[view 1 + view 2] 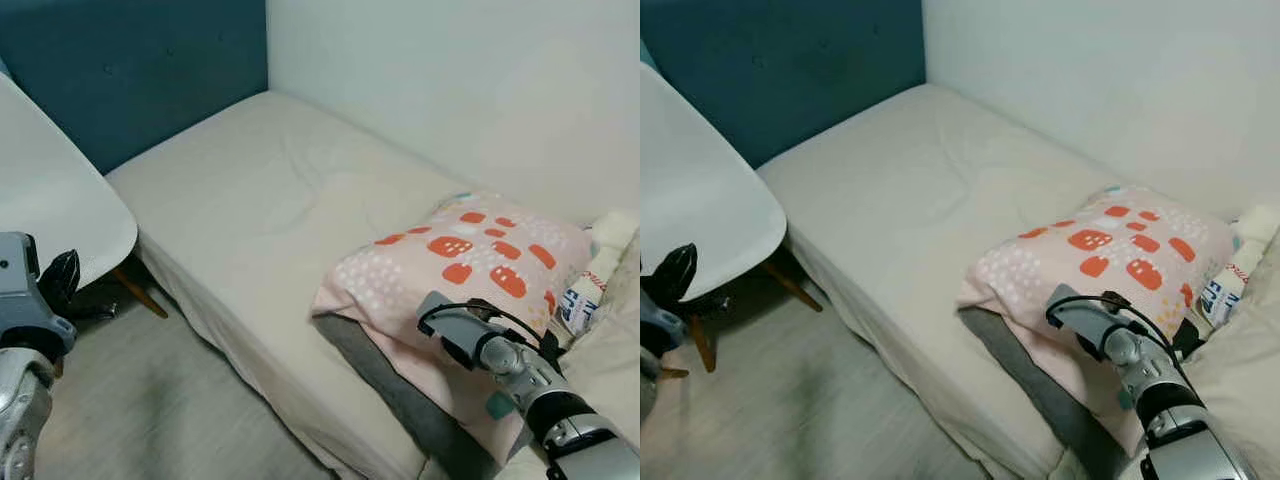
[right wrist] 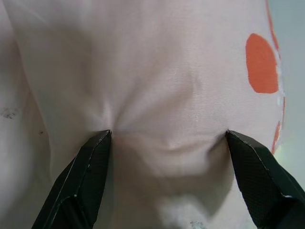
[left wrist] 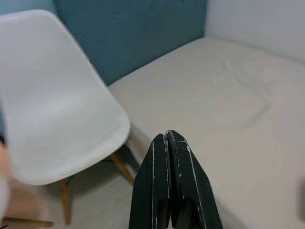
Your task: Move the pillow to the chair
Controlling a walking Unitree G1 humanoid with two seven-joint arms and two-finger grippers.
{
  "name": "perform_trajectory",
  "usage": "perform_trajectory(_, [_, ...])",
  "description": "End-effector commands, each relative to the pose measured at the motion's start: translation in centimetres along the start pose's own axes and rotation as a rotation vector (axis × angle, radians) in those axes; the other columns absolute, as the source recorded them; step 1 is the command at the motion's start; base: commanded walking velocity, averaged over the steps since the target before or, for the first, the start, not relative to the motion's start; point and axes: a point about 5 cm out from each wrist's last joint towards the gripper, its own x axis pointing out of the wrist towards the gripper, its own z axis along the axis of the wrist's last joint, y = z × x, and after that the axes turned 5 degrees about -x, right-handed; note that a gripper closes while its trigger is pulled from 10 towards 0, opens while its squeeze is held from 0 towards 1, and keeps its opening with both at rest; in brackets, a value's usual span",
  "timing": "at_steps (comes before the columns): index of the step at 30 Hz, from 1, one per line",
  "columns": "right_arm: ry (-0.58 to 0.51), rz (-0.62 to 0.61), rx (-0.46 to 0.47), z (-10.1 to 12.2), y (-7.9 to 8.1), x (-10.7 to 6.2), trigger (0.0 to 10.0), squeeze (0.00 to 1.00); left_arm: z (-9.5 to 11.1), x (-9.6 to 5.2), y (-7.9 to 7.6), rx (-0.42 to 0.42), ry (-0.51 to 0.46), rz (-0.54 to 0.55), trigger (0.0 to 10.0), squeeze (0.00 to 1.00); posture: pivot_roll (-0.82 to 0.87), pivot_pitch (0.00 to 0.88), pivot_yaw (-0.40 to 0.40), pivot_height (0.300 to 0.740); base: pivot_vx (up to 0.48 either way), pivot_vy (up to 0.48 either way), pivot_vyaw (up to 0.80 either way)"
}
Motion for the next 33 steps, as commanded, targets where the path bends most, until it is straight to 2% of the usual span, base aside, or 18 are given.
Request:
perform_trajectory(1, [0.024, -0.009, -0.040, -1.1, -0.2, -0.3, 10.0, 0.00, 0.5, -0.3, 0.4, 0.005, 0.005, 0.004, 10.0, 0.00, 0.06, 0.227, -0.021, 0.675, 0.000, 0.000, 0.00])
perform_trajectory(3, [0.019, -0.018, -0.050, -1.2, -0.4, -0.3, 10.0, 0.00, 0.5, -0.4, 0.5, 0.006, 0.006, 0.004, 10.0, 0.00, 0.06, 0.227, -0.020, 0.675, 0.000, 0.000, 0.00])
perform_trajectory(4, [0.036, -0.048, -0.063, -1.6, -1.2, -0.4, 10.0, 0.00, 0.7, -0.6, 0.6, 0.011, 0.007, 0.005, 10.0, 0.00, 0.07, 0.233, -0.017, 0.675, 0.000, 0.000, 0.00])
perform_trajectory(7, [0.057, -0.063, -0.072, -2.0, -1.5, -0.5, 10.0, 0.00, 0.8, -0.9, 0.7, 0.015, 0.009, 0.005, 10.0, 0.00, 0.07, 0.235, -0.016, 0.675, 0.000, 0.000, 0.00])
perform_trajectory(12, [0.083, -0.061, -0.064, -2.4, -1.2, -0.6, 10.0, 0.00, 1.0, -1.2, 0.8, 0.022, 0.013, 0.004, 10.0, 0.00, 0.08, 0.238, -0.014, 0.675, 0.000, 0.000, 0.00])
perform_trajectory(13, [0.107, -0.050, -0.065, -2.9, -0.7, -0.7, 8.9, 0.00, 1.2, -1.3, 0.8, 0.027, 0.013, 0.003, 10.0, 0.00, 0.09, 0.240, -0.011, 0.675, 0.000, 0.000, 0.00])
perform_trajectory(17, [0.130, -0.029, -0.069, -3.4, -0.2, -0.8, 8.9, 0.00, 1.3, -1.4, 0.8, 0.029, 0.014, 0.004, 10.0, 0.00, 0.09, 0.240, -0.011, 0.675, 0.000, 0.000, 0.00])
perform_trajectory(18, [0.144, -0.030, -0.069, -3.7, -0.1, -0.9, 0.5, 0.00, 1.4, -1.5, 0.8, 0.033, 0.015, 0.003, 10.0, 0.00, 0.10, 0.242, -0.010, 0.675, 0.000, 0.000, 0.00])
perform_trajectory(19, [0.144, -0.030, -0.069, -3.7, -0.1, -0.9, 0.5, 0.00, 1.4, -1.5, 0.8, 0.033, 0.015, 0.003, 10.0, 0.00, 0.10, 0.242, -0.010, 0.675, 0.000, 0.000, 0.00])
perform_trajectory(20, [0.163, -0.035, -0.068, -4.1, -0.1, -1.0, 0.0, 0.00, 1.6, -1.6, 0.9, 0.037, 0.014, 0.002, 10.0, 0.00, 0.10, 0.245, -0.008, 0.675, 0.000, 0.000, 0.00])
perform_trajectory(25, [0.167, -0.071, -0.040, -4.9, -0.5, -1.3, 0.0, 0.00, 2.6, -1.9, 1.4, 0.058, 0.008, 0.003, 10.0, 0.00, 0.14, 0.261, 0.006, 0.675, 0.000, 0.000, 0.00])
perform_trajectory(28, [0.159, -0.101, -0.050, -4.9, -1.2, -1.3, 0.0, 0.00, 3.4, -2.0, 1.7, 0.077, 0.000, -0.003, 10.0, 0.00, 0.16, 0.276, 0.028, 0.675, 0.000, 0.000, 0.00])
perform_trajectory(33, [0.157, -0.110, -0.048, -5.0, -1.5, -1.4, 0.0, 0.00, 3.9, -2.1, 2.0, 0.100, 0.001, -0.010, 10.0, 0.00, 0.17, 0.282, 0.037, 0.675, 0.000, 0.000, 0.00])
